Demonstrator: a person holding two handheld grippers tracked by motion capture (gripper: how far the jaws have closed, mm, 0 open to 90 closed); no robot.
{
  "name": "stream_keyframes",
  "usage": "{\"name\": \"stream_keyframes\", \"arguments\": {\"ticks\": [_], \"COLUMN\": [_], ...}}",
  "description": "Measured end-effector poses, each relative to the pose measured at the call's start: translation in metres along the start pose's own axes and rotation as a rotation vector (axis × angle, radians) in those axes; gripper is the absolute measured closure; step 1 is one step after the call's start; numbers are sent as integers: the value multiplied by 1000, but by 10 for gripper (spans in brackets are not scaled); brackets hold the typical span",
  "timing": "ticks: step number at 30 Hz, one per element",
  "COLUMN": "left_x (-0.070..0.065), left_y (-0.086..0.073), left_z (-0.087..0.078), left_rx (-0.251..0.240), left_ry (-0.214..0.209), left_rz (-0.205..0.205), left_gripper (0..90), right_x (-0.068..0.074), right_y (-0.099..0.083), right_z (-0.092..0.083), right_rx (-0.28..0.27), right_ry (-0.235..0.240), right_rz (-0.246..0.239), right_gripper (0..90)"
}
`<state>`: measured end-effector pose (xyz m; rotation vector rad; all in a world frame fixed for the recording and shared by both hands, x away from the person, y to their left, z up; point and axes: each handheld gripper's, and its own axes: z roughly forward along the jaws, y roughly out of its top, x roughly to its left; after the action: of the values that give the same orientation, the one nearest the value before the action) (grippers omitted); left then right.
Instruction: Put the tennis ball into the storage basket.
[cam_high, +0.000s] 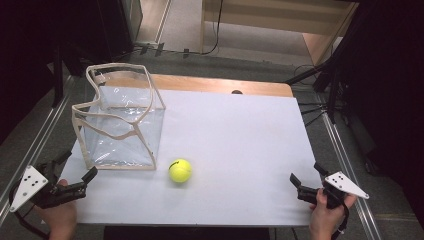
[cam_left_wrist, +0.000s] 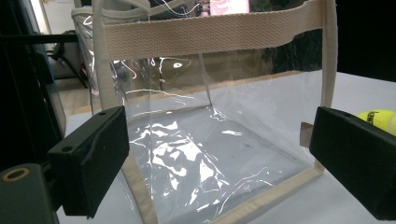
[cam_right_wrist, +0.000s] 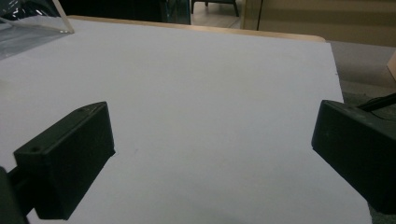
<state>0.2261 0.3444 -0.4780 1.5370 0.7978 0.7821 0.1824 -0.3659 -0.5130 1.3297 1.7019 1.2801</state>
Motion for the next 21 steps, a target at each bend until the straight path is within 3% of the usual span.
{"name": "stream_keyframes", "arguments": {"ticks": [8, 21], "left_x": [0, -1], "left_y": [0, 0], "left_z": [0, 0], "left_rx": [3, 6], "left_ry": [1, -1], "left_rz": [0, 6], "left_gripper": [53, 53], "right_x": [10, 30], "right_y": [10, 34], "right_z": [7, 24], "right_rx": [26, 84], "right_ry": [14, 79], "right_rz": [-47, -115], "right_gripper": [0, 0]}}
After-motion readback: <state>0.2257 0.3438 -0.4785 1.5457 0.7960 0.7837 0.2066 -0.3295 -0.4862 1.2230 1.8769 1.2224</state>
